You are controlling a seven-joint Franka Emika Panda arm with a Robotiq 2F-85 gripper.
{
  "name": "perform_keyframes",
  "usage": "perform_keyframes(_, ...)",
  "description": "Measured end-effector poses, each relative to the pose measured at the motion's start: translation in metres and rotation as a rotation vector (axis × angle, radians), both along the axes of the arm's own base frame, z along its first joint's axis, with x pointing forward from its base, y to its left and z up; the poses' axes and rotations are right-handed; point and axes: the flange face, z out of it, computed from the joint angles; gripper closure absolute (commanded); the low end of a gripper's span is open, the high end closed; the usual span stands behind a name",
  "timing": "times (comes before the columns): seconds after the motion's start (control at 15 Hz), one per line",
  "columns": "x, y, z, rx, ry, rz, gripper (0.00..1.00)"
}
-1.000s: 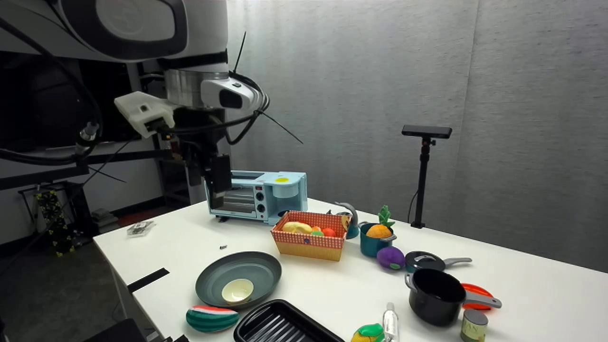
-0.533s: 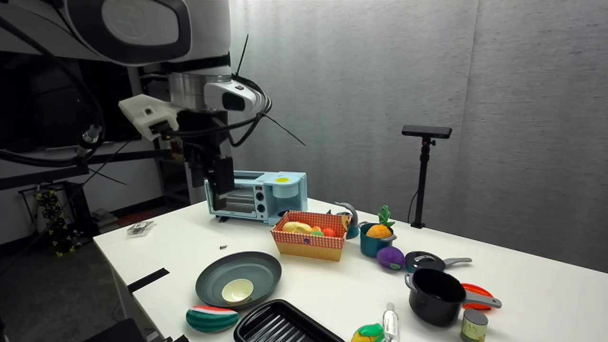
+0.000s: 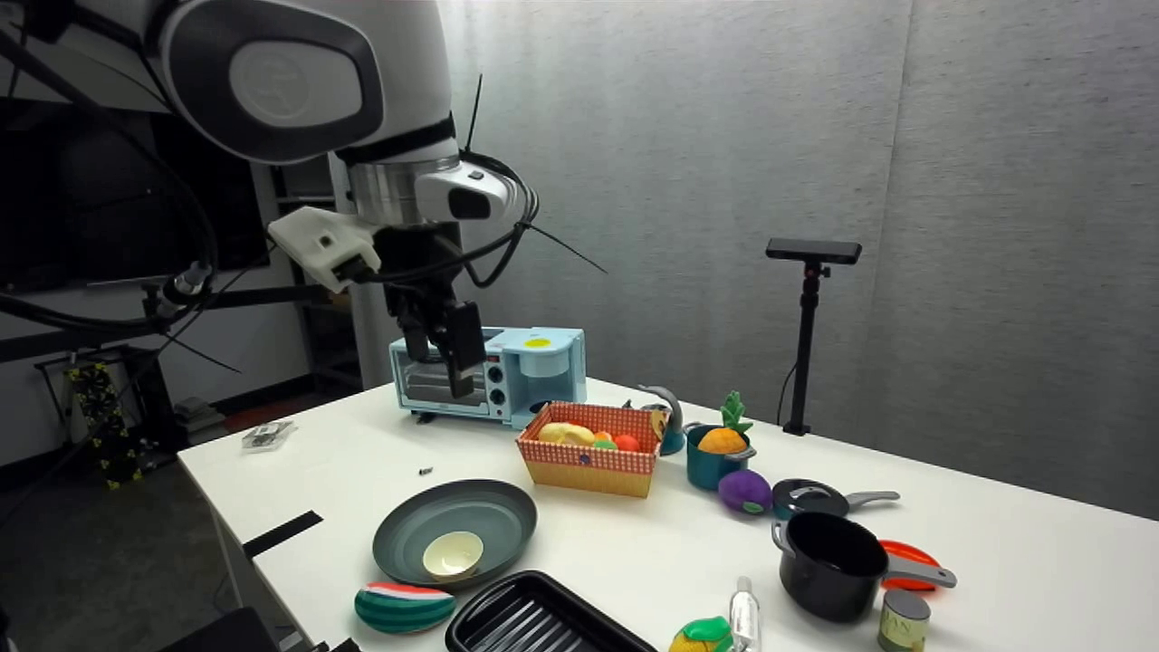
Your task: Move the grey plate to the middle of the basket and the black tray
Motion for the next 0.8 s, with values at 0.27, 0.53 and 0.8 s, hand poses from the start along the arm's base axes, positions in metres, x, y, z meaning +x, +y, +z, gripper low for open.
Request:
perform_keyframes(0.27,0.007,0.007,-0.024,-0.032,-0.014,0.025,0.0)
perform_keyframes(0.53,0.018,0.02,-0.049,-0.071,0.019,0.062,0.0)
perform_keyframes(0.8,0.03,0.034,-0.084,-0.114,0.056,0.103,0.0)
